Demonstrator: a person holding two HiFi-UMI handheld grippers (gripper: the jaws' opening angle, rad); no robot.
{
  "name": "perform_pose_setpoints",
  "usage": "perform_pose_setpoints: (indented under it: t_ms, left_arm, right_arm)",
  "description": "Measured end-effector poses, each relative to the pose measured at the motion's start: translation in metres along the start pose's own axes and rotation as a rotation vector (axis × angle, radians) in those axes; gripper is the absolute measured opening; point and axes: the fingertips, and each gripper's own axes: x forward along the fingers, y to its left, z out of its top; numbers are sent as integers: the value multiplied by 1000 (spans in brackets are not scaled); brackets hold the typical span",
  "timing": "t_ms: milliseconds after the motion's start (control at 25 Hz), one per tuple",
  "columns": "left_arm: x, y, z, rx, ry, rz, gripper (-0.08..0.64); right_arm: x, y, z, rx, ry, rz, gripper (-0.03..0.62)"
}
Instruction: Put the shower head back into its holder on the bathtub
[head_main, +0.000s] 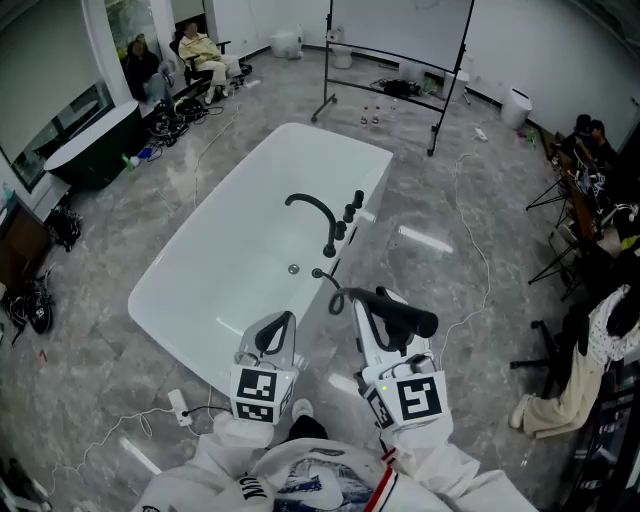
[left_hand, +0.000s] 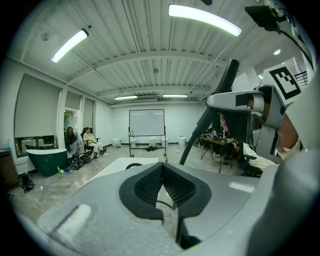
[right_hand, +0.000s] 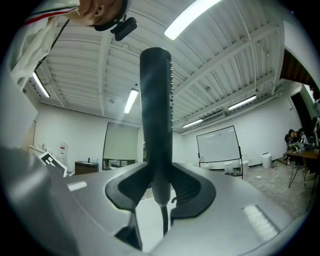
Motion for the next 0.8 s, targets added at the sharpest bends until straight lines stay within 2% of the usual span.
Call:
perform_pose_setpoints:
  t_ms: [400, 800]
  left_arm:
    - [27, 41, 23, 6, -32, -22, 0]
    - [47, 73, 42, 13, -61, -27, 0]
  right_arm:
    - [56, 17, 19, -29, -37, 14, 138]
    - [89, 16, 16, -30, -38, -6, 138]
